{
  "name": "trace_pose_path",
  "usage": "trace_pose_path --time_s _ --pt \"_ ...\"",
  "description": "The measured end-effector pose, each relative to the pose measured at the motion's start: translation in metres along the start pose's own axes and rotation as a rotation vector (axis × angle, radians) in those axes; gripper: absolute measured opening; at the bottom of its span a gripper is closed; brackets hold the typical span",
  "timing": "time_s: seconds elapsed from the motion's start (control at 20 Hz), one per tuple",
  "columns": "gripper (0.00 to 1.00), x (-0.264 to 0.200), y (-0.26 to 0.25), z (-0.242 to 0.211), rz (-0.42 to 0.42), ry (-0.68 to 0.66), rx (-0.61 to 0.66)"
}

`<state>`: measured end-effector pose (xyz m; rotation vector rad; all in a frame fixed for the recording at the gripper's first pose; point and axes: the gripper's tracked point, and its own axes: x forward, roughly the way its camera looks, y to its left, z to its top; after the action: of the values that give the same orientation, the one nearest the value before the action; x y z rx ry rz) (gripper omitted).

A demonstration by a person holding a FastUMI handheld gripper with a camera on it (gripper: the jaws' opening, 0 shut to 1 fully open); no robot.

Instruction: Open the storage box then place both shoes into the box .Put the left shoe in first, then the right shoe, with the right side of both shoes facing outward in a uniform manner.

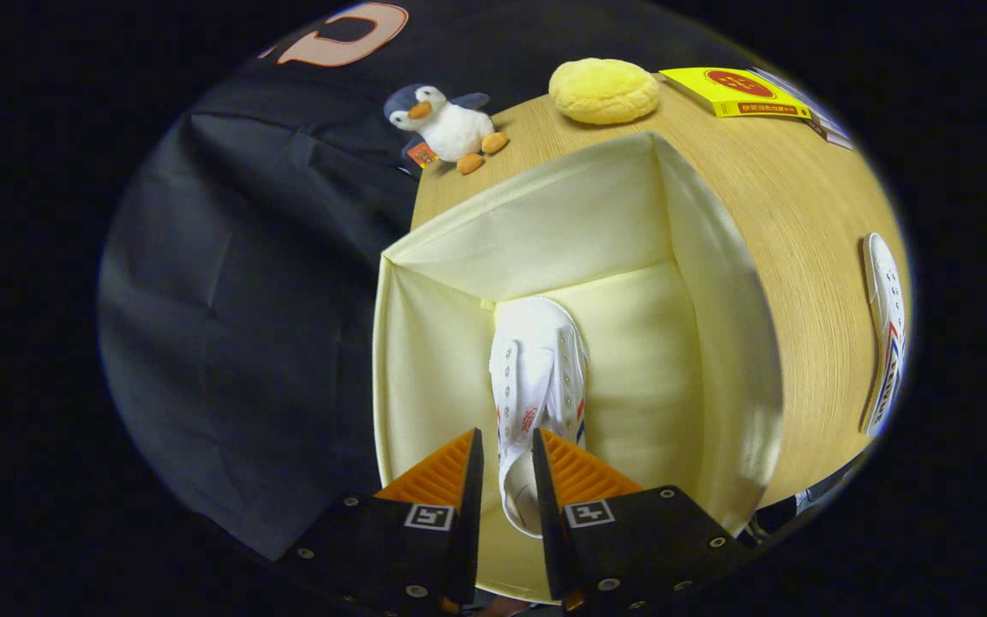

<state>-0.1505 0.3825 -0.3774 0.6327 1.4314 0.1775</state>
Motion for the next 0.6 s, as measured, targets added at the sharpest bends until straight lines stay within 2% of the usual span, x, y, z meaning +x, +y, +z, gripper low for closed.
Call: trace_pose_path --time_s 0.15,0.35,0.4,0.6 --pt "0.42 -0.034 -0.014 0.019 0.024 -0.072 -0.023" --pt "0.61 -0.078 -0.041 0.042 0.053 -0.154 -0.061" --pt "0.66 -0.09 -0.052 0.046 0.051 -0.179 -0.069" --pt "0.75 -0.128 -0.109 0.064 -0.003 -0.288 -0.098"
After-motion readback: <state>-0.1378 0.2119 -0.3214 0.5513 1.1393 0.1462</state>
